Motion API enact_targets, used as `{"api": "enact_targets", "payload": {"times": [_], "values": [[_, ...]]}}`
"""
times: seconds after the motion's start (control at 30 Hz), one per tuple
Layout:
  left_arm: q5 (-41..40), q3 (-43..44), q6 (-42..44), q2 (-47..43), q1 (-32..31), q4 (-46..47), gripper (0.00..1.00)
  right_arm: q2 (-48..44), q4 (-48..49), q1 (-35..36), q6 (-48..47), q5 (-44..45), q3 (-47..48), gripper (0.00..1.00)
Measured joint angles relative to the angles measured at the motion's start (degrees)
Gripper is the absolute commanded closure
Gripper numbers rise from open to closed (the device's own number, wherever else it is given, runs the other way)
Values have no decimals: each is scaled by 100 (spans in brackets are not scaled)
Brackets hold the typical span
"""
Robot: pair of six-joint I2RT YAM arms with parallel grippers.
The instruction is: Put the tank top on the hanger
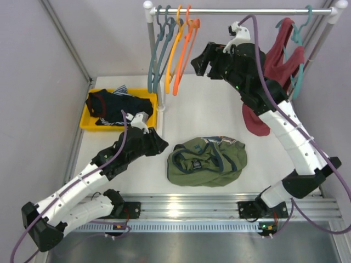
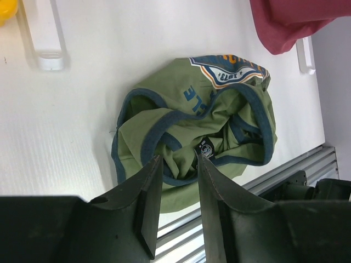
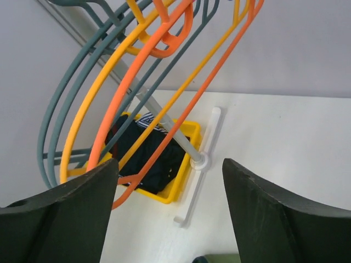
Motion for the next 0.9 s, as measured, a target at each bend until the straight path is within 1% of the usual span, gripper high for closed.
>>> {"api": "enact_targets", "payload": {"times": [0.03,0.07,0.2,0.4,0.57,0.7,0.83,0.9], "values": [[2,0,2,-2,0,-17,63,146,66,0,-7,20,68,20],[13,0,7,-13,-2,-37,63,293,114,0,-4,46,162,16],[22,0,46,-76,0,-96,63,726,284,61,-11,260,457,10],[50,0,111,-138,0,-192,63,1003,479,304,-61,772,833,9],[59,0,192,-186,-2,-243,63,1047,601,527,-83,1130,855,8],[61,0,203,-186,0,-247,63,1320,573,656,-179,1412,1143,10],[61,0,221,-188,0,-249,63,1637,498,820,-302,1690,1436,15],[59,-2,227,-188,0,-249,63,1729,374,887,-337,1823,1510,19]]}}
